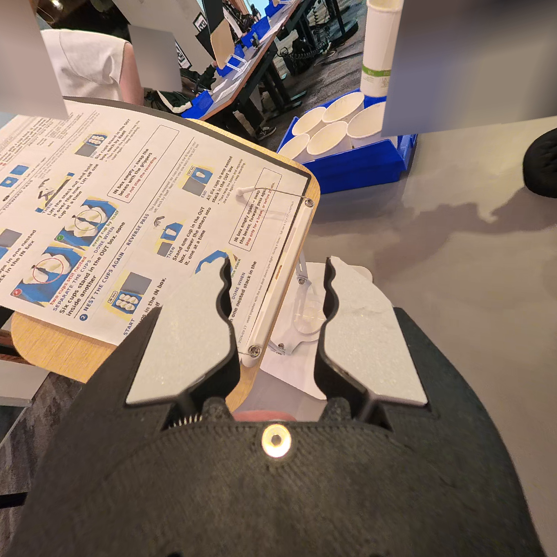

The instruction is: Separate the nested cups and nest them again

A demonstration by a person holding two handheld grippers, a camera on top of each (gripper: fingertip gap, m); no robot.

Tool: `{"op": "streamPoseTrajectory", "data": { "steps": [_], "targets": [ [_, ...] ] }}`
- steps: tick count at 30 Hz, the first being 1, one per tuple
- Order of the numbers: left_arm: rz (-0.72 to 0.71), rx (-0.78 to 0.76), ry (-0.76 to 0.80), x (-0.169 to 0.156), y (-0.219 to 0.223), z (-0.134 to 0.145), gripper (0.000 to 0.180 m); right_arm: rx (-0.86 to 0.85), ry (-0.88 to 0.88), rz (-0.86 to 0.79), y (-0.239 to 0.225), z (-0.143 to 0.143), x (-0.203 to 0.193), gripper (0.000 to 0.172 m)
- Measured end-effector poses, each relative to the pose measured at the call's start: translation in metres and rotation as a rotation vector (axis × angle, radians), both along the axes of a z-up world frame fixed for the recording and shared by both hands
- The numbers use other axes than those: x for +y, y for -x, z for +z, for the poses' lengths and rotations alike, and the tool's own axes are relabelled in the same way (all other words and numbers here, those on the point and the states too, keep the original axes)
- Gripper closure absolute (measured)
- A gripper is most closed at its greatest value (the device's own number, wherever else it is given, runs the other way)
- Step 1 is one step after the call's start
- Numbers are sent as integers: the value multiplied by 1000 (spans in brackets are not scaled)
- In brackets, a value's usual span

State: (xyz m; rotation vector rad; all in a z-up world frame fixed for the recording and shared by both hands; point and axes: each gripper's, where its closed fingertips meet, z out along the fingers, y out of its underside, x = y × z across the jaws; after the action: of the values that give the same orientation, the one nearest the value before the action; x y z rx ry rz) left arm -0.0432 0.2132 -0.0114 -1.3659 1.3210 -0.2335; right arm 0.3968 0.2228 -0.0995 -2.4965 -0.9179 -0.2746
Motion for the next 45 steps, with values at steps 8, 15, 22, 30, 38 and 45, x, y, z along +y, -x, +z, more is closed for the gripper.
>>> {"op": "streamPoseTrajectory", "data": {
  "steps": [8,15,22,30,38,45],
  "targets": [
    [5,-4,-1,0,5,3,122,52,165,-35,-12,-42,4,171],
    [9,4,-3,0,7,3,122,73,250,-35,-14,-65,9,171],
    [16,2,-6,1,11,5,121,72,307,-34,-12,-82,15,171],
    [19,3,-10,0,13,7,121,91,373,-50,-7,-92,13,165],
    [19,13,-9,1,12,5,121,80,336,-56,-8,-85,15,152],
    [22,12,-13,1,13,6,121,60,338,-33,-9,-91,19,170]
  ]
}}
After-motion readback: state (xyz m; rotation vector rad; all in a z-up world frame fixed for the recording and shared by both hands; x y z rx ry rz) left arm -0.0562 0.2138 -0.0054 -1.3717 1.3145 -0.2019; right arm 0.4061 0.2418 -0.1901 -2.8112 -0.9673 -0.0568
